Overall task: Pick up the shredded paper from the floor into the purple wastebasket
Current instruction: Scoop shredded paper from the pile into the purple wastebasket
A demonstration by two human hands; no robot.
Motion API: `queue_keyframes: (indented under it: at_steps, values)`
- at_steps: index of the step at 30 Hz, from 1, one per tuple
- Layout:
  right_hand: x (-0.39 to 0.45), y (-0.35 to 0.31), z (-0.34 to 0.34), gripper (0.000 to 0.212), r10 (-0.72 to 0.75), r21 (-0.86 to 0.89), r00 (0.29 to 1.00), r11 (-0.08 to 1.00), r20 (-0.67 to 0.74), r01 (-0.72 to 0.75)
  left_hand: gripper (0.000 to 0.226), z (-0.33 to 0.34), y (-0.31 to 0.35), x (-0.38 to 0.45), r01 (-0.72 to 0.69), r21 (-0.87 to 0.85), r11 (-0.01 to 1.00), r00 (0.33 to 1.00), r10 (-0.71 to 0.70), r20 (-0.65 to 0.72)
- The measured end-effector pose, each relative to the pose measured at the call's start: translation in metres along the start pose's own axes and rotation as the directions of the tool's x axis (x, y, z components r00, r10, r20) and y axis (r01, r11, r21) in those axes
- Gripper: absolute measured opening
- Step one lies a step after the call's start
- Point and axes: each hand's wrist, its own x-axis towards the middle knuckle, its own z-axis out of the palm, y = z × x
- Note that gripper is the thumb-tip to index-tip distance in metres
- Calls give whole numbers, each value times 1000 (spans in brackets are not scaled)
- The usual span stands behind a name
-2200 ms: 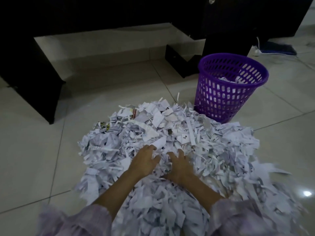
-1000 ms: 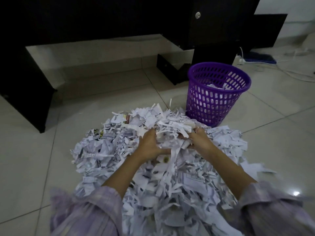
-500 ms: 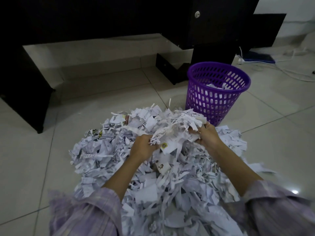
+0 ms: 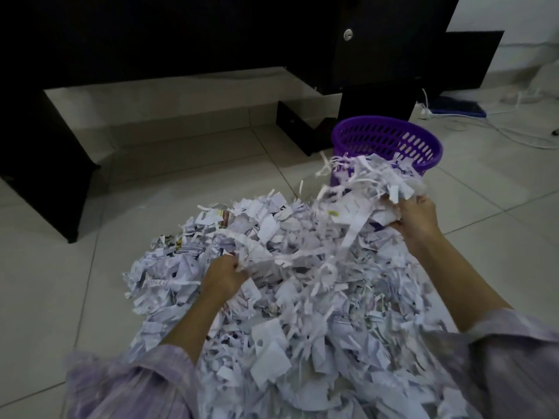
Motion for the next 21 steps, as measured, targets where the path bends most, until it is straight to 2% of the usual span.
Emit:
queue_keyframes:
  at_steps: [2,3,6,7,10,12,14,17,19,21]
  values:
    - [6,3,-3,34,5,-83,1000,997,25,-3,26,-6,3,-2,16,-97,995,1000,-16,3]
    - [5,6,-2,34,18,-102,999,995,27,-15,29,-7,7,-1,17,-171,985,1000,-18,-5]
    - [-2,20,7,36,82,-79,996,994,39,-79,86,-8,32,1,-4,-295,956,999,-7,-35]
    - [-8,24,13,36,104,-67,993,993,59,-100,97,-10,44,-3,-34,-329,944,999,26,-28]
    - [-32,34,35,32,165,-89,974,984,154,-153,102,-7,78,-13,-82,-531,843,988,138,65]
    - [-46,39,48,29,165,-162,964,978,208,-132,96,-1,98,-16,-31,-656,754,979,154,131]
    - [-62,40,59,22,101,-211,957,977,271,-44,95,4,114,-15,64,-766,640,970,141,199]
    - [-76,49,68,22,-5,-305,926,944,377,129,117,12,127,-10,237,-809,538,957,14,290]
    - [-81,56,71,24,2,-361,901,917,433,171,120,18,124,-4,322,-839,439,944,-85,318]
    - [-82,59,71,31,84,-356,838,925,538,136,119,17,120,-2,376,-846,379,926,-141,349]
